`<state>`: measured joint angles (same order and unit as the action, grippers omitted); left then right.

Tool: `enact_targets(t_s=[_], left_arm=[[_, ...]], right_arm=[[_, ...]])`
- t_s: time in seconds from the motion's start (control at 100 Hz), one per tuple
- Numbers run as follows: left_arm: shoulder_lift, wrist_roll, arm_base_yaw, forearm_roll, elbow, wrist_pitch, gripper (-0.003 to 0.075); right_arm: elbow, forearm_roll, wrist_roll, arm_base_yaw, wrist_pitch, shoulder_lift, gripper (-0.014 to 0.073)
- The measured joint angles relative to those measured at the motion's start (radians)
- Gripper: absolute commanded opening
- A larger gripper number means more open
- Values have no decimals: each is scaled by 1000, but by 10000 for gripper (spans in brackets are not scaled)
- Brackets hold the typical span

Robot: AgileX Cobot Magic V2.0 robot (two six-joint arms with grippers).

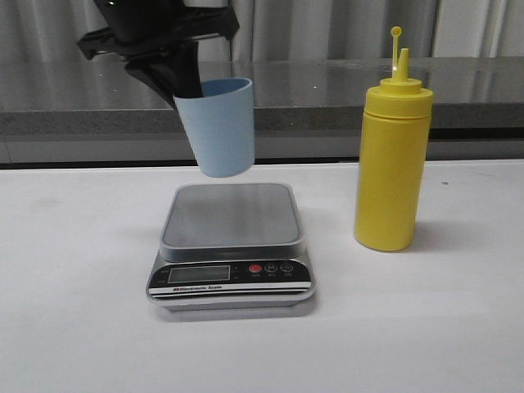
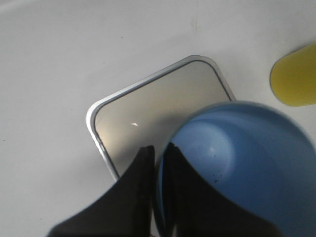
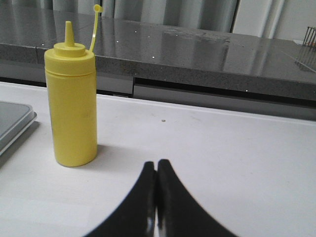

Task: Pour seasoning into cup on scale with both arms
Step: 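Lift the cup with the left gripper and carry it over the scale, then lower the cup onto the scale, open the left gripper, withdraw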

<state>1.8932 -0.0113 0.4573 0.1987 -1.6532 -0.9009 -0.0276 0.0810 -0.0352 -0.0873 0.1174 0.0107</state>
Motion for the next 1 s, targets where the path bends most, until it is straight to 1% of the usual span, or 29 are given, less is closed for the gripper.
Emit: enact_targets(t_s=[0.23, 0.83, 0.94, 1.0], left_arm=[[73, -1, 23, -8, -25, -20, -18], [118, -1, 24, -15, -36, -22, -18], [118, -2, 24, -15, -36, -22, 4], [118, -10, 24, -15, -36, -22, 44]], right_arm=[[0, 0, 0, 0, 0, 0, -68], [0, 0, 0, 0, 0, 0, -68], [0, 0, 0, 0, 0, 0, -68], [0, 0, 0, 0, 0, 0, -68]])
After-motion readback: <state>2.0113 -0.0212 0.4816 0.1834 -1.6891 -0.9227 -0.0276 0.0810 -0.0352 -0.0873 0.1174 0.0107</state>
